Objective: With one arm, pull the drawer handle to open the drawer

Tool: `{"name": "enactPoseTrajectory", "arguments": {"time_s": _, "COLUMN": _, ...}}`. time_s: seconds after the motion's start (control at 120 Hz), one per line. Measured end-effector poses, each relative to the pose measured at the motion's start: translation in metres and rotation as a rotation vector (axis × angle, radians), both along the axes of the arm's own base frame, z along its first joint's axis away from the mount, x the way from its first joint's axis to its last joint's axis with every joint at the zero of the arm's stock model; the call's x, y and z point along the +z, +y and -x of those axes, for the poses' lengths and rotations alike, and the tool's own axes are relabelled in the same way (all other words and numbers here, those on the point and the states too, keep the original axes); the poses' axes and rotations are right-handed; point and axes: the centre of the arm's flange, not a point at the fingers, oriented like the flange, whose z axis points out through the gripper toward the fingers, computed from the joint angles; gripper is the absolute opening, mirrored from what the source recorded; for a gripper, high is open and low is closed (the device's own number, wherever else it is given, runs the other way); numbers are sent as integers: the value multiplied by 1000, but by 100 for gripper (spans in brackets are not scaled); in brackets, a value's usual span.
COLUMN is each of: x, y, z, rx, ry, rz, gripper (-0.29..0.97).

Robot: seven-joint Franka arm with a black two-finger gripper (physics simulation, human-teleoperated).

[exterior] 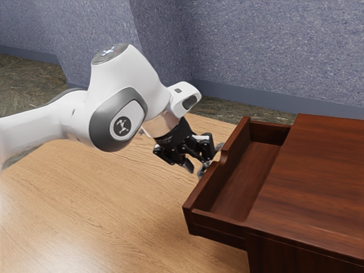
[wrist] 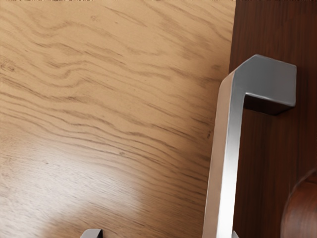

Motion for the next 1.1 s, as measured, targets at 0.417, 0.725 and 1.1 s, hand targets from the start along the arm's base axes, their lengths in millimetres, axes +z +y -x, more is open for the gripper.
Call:
{"name": "enactPoseTrajectory", "arguments": {"time_s": 0.417, "x": -1, "y": 31, "z": 5, "rx": 55, "ry": 8, "rz": -8, "gripper": 24}}
{"name": "enactPoseTrajectory", "arguments": {"time_s": 0.725, "x": -1, "y": 31, "z": 6, "rx": 54, "ry": 10, "rz": -11, "gripper": 25}}
{"name": "enactPoseTrajectory", "arguments": {"time_s": 1.1, "x": -2, "y": 41, "z": 10, "rx": 72, "ry": 13, "rz": -23, "gripper": 25}}
